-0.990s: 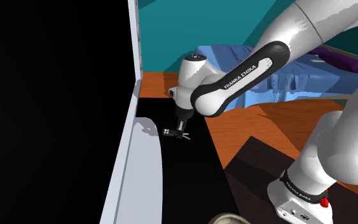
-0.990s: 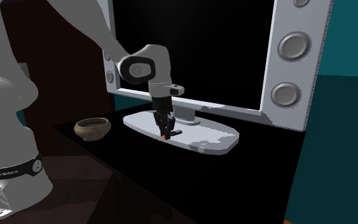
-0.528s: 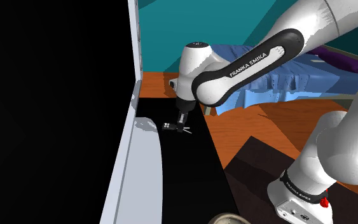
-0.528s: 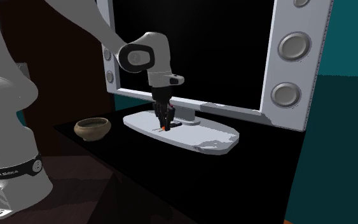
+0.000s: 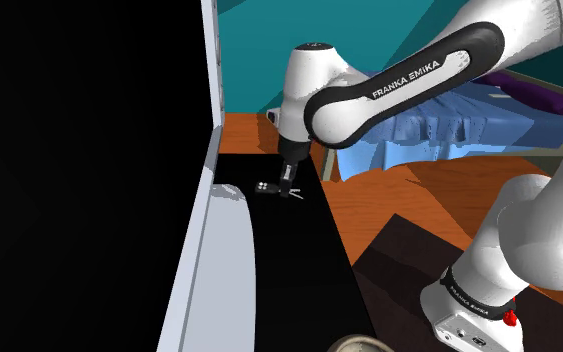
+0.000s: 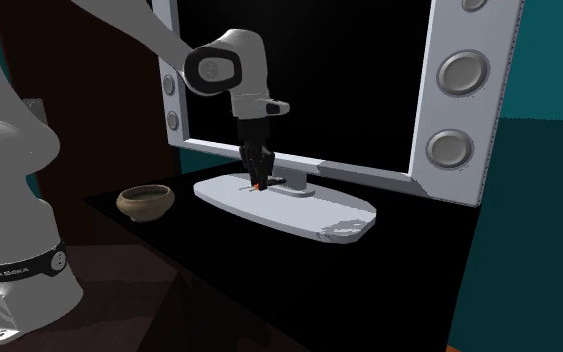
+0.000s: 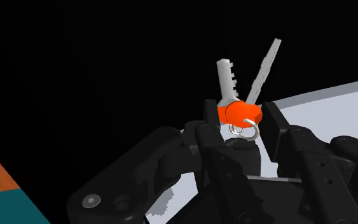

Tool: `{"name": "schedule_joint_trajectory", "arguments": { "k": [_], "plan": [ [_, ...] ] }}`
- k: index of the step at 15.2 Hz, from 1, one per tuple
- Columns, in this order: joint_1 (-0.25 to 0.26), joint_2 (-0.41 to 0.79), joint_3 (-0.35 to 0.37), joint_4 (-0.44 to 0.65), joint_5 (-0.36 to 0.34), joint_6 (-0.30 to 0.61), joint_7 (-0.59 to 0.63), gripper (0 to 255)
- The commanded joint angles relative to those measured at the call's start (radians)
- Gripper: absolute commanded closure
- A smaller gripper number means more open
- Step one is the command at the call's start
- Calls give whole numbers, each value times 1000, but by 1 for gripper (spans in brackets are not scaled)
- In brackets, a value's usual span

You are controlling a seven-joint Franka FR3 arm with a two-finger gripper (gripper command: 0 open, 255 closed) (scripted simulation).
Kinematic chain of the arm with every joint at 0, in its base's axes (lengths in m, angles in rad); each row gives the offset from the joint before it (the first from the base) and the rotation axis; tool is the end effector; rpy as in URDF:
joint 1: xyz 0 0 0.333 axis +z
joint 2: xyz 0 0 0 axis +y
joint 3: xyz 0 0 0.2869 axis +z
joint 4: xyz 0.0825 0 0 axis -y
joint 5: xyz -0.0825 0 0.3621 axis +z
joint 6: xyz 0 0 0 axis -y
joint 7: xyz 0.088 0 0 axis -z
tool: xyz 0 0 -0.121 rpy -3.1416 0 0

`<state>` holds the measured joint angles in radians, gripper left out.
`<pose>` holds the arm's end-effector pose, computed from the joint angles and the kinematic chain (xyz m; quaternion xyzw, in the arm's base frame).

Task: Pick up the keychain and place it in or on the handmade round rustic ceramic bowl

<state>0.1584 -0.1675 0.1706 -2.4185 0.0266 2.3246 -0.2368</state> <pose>0.4387 0.1499 0.3507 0.9622 0.2699 0.0359 0.0025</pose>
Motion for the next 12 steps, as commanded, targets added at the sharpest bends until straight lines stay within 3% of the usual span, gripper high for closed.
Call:
{"name": "schedule_joint_trajectory", "arguments": {
  "k": [1, 12],
  "plan": [
    [0, -15, -2, 16, 2, -32, -4, 255],
    [124, -313, 108, -227, 107, -80, 145, 255]
  ]
}}
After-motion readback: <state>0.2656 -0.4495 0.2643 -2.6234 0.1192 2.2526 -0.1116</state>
